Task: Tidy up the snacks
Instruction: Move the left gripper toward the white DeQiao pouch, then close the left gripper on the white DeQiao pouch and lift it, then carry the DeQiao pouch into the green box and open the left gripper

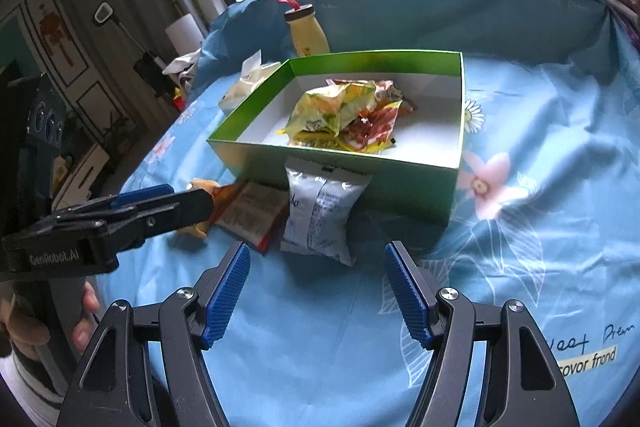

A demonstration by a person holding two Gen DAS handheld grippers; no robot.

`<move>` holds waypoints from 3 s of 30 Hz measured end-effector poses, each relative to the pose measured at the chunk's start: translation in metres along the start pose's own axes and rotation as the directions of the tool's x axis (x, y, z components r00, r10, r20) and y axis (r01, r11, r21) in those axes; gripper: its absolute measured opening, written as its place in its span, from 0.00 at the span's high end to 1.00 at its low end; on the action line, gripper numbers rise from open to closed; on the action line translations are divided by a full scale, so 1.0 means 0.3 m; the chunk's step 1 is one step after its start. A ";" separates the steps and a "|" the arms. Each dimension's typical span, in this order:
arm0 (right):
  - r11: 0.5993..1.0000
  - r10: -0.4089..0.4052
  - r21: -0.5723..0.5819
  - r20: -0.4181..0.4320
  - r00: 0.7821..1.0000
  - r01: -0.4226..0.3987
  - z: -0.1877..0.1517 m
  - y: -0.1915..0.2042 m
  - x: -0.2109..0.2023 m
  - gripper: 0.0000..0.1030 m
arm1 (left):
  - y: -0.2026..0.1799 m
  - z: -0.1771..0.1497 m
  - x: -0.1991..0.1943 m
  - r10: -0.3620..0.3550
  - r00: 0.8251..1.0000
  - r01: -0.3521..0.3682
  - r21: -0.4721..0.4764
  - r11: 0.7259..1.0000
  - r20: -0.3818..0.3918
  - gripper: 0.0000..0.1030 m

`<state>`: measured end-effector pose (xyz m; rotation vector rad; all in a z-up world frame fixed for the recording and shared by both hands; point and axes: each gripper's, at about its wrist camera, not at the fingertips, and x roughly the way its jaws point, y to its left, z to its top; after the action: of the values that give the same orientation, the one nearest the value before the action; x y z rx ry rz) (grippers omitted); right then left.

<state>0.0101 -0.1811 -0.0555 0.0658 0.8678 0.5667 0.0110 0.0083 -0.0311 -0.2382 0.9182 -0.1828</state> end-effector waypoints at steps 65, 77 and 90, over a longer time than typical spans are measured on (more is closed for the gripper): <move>0.986 0.145 -0.081 0.014 0.989 -0.144 0.011 0.035 0.129 0.65 | -0.060 0.055 0.131 -0.272 0.962 0.274 0.071 0.959 -0.028 0.52; 0.976 0.169 -0.156 0.083 0.982 -0.154 0.178 0.120 0.118 0.65 | -0.006 0.213 0.052 -0.248 0.966 0.242 0.083 0.967 0.067 0.52; 0.971 0.217 -0.115 0.048 0.975 -0.211 0.368 0.120 0.290 0.65 | 0.133 0.375 0.135 -0.208 0.977 0.209 -0.011 0.978 0.053 0.51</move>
<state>0.1200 -0.0884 -0.0344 0.0774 0.7747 0.8096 0.1277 0.0502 -0.0074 -0.3532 0.8425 -0.3617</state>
